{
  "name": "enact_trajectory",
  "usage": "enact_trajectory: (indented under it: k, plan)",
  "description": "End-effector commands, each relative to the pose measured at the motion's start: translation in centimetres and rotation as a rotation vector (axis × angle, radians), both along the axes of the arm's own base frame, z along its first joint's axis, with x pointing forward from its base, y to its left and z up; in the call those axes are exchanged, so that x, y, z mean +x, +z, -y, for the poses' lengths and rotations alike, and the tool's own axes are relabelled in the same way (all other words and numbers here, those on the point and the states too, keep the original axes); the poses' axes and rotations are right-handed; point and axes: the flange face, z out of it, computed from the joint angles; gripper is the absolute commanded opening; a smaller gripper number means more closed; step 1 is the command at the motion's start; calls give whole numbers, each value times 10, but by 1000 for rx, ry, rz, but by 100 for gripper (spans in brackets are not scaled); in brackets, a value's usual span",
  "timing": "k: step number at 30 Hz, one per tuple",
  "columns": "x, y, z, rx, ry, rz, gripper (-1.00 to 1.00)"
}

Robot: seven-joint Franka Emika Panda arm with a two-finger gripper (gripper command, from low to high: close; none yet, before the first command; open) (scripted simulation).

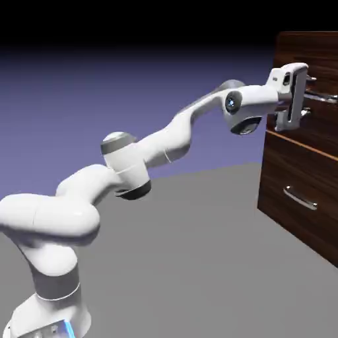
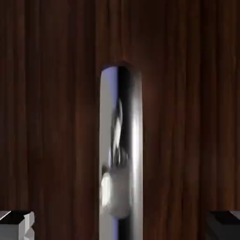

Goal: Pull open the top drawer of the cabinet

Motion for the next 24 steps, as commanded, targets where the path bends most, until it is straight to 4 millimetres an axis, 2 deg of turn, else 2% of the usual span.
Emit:
enact_trajectory:
  k: [1, 2, 5, 12, 24]
  plan:
    - [5, 0, 0, 0, 0, 0, 0]
    - [5, 0, 0, 0, 0, 0, -100]
    - [-6, 0, 0, 0, 0, 0, -100]
    - [-53, 0, 0, 0, 0, 0, -100]
    - [-157, 0, 0, 0, 0, 0, -100]
